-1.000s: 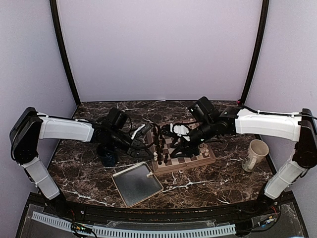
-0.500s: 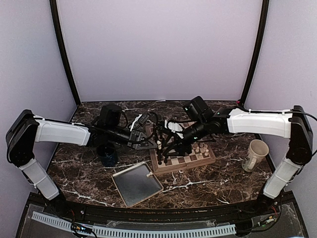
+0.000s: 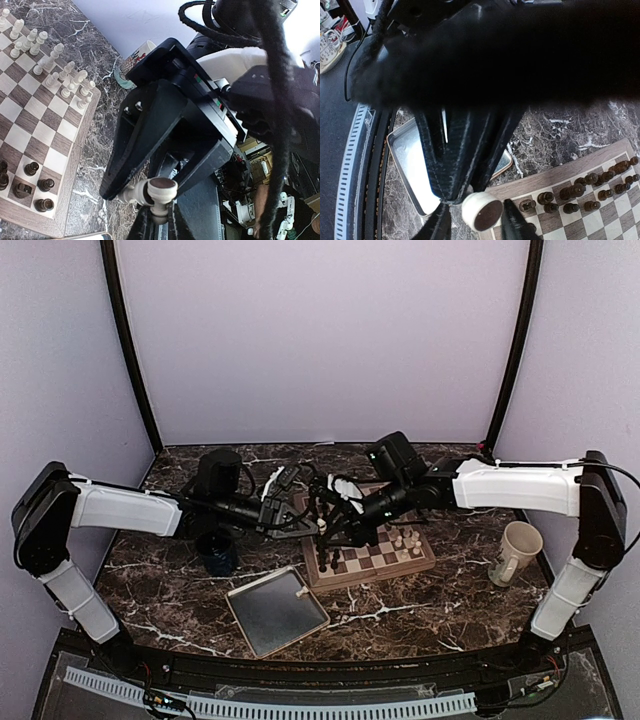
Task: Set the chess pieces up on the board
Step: Pass from the left arm to the right, then place the pawn on the chessboard.
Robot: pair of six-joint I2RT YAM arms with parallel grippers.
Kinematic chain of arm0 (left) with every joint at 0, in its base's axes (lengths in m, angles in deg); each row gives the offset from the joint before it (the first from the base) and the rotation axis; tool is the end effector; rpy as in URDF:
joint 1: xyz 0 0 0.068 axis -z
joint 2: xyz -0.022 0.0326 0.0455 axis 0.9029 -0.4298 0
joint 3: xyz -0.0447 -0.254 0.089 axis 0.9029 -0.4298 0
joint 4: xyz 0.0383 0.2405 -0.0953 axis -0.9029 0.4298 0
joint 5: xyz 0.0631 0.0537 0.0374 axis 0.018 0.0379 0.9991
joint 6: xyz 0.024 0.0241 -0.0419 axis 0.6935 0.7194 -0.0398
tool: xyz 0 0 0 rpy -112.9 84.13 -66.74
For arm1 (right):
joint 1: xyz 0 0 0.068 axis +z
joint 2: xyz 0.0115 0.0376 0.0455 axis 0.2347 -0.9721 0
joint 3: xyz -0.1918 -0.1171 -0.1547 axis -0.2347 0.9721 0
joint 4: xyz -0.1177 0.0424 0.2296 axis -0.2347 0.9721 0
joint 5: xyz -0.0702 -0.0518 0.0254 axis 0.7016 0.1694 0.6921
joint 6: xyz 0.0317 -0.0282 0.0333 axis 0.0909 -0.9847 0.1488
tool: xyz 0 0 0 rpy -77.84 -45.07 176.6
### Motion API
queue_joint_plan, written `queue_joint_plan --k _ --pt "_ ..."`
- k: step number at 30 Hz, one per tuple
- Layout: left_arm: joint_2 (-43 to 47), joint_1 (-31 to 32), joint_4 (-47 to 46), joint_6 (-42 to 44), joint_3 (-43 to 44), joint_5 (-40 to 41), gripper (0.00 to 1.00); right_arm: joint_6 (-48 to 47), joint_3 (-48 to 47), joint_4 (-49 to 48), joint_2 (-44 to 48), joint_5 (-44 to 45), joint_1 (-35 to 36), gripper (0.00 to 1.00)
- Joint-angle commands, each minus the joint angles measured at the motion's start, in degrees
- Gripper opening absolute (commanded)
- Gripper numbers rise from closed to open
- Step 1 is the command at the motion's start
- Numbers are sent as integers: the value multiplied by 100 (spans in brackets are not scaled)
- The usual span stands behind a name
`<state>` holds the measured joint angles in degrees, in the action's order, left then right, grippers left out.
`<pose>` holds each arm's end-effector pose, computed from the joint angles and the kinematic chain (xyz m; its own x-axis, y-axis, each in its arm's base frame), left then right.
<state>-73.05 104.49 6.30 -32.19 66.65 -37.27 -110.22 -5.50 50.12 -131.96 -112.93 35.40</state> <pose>0.2455 -0.2441 0.2320 -0.7433 0.1824 -0.6436 0.6591 0.0356 -0.7512 0.2279 0.2928 0.2534 -0.1068 -0.5578 -0.8231 -0.9936 0.0304 0.1083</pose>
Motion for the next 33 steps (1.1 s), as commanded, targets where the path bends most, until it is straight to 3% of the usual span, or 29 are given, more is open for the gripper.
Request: queue_joint_plan --k 1,6,11,19,22,28,33 --pt "236 -17 -246 -60 -96 -152 9 131 -78 -308 15 -89 -8 26" --pt "278 -21 -107 57 -67 -119 9 -33 -148 95 1 83 -97 11" --pt "381 -70 341 270 -33 49 9 -664 -311 1016 -11 487 -206 10" --pt "836 -280 2277 1214 249 1001 8 -2939 -1363 3283 -527 2848 -184 10" --pt "1050 -323 2583 1387 179 1278 8 -3817 -1784 3812 -816 3885 -150 10" --pt "1429 -386 2696 1477 -144 1656 8 -5323 -1337 3086 -771 5673 117 10" --pt "1589 -432 2722 1542 -369 1737 8 -6112 -705 2174 -629 6452 429 10"
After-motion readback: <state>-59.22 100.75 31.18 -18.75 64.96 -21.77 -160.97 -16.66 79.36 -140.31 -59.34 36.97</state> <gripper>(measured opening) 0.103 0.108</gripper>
